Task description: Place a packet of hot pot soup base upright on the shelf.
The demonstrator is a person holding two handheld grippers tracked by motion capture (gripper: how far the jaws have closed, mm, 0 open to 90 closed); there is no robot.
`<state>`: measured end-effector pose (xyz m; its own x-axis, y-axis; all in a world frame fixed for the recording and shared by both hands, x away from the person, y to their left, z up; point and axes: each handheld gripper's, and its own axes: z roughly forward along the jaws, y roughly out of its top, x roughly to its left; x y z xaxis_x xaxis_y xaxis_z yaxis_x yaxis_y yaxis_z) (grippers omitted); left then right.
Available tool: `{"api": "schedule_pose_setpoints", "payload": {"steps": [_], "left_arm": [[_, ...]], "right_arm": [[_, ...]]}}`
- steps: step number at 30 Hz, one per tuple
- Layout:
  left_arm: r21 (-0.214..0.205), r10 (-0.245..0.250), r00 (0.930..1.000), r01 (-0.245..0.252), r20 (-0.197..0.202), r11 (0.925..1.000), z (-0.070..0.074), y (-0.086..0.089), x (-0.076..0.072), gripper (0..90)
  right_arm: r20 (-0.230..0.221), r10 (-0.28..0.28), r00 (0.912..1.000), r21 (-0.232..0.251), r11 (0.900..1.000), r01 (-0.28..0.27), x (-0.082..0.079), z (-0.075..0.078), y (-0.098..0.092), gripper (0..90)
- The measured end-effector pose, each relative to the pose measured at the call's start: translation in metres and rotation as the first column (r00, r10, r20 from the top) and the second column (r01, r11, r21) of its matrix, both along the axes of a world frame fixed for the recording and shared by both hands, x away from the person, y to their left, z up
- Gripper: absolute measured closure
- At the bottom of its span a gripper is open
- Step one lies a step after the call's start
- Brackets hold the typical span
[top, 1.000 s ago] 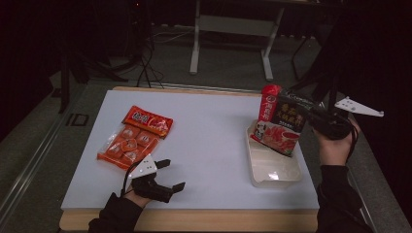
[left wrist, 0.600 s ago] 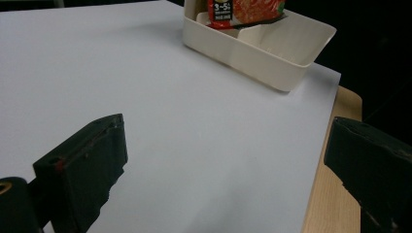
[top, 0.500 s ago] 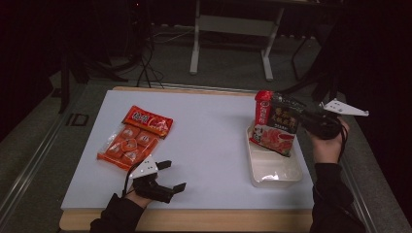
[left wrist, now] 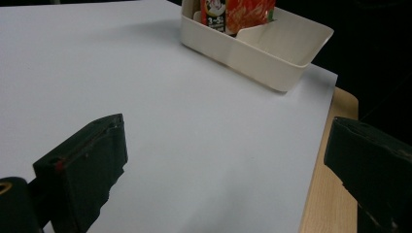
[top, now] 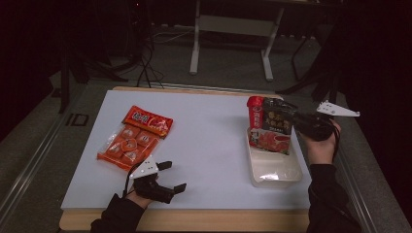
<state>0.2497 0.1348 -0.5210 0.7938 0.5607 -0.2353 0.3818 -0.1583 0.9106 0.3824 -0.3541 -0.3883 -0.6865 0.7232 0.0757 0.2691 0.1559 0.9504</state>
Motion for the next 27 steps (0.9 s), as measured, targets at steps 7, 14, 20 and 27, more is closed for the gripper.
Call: {"api": "schedule_pose_setpoints", "payload": {"steps": [7, 14, 20, 27], "left_arm": [[0.001, 0.000, 1.0000, 0.000, -0.001, 1.0000, -0.001, 0.000, 0.000, 2.5], [0.005, -0.003, 1.0000, 0.003, -0.001, 1.0000, -0.001, -0.001, 0.000, 2.5], [0.006, -0.005, 1.0000, 0.005, -0.003, 1.0000, -0.001, -0.001, 0.000, 2.5], [0.008, -0.003, 1.0000, 0.003, -0.004, 1.0000, -0.002, -0.001, 0.001, 2.5]], "right_arm": [[0.004, -0.004, 1.0000, 0.035, 0.9994, 0.004, -0.002, -0.008, -0.008, 74.3], [0.014, -0.003, 0.9999, 0.057, 0.9984, 0.002, -0.006, -0.016, -0.012, 73.8], [-0.037, -0.007, 0.9993, 0.048, 0.9988, 0.008, -0.006, -0.033, -0.012, 71.4], [-0.074, -0.086, 0.9935, 0.042, 0.9951, 0.090, -0.015, -0.032, -0.021, 60.0]]}}
